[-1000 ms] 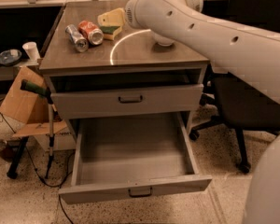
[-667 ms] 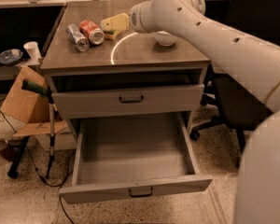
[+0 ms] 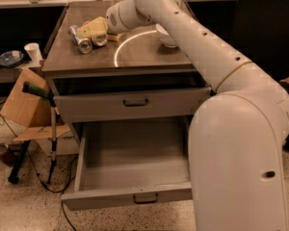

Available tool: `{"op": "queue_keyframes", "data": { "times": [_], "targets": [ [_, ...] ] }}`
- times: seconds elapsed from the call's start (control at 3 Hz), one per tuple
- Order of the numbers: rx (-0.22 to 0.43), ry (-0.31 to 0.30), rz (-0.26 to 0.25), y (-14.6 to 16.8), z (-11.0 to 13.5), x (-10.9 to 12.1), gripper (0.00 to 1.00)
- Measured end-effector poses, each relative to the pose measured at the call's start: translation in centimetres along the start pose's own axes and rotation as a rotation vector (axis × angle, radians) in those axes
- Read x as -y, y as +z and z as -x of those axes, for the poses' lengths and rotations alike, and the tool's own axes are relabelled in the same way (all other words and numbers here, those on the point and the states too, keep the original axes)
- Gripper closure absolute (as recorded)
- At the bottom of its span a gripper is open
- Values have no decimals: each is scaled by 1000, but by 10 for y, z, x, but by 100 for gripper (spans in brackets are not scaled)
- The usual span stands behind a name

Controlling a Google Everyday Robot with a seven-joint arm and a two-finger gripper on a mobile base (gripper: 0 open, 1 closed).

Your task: Place coke can into middle drawer

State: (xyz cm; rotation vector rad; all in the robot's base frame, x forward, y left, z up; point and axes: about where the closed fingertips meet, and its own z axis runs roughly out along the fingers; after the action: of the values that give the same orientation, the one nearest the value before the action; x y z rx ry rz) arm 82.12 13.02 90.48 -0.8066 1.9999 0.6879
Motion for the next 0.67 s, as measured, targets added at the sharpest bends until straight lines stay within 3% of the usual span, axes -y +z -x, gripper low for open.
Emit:
{"op": "queue_keyframes", "data": {
  "times": [0.33, 0.67],
  "targets": [
    [-2, -49, 10, -12, 13, -1, 0],
    [-2, -49, 10, -12, 13, -1, 0]
  ]
}}
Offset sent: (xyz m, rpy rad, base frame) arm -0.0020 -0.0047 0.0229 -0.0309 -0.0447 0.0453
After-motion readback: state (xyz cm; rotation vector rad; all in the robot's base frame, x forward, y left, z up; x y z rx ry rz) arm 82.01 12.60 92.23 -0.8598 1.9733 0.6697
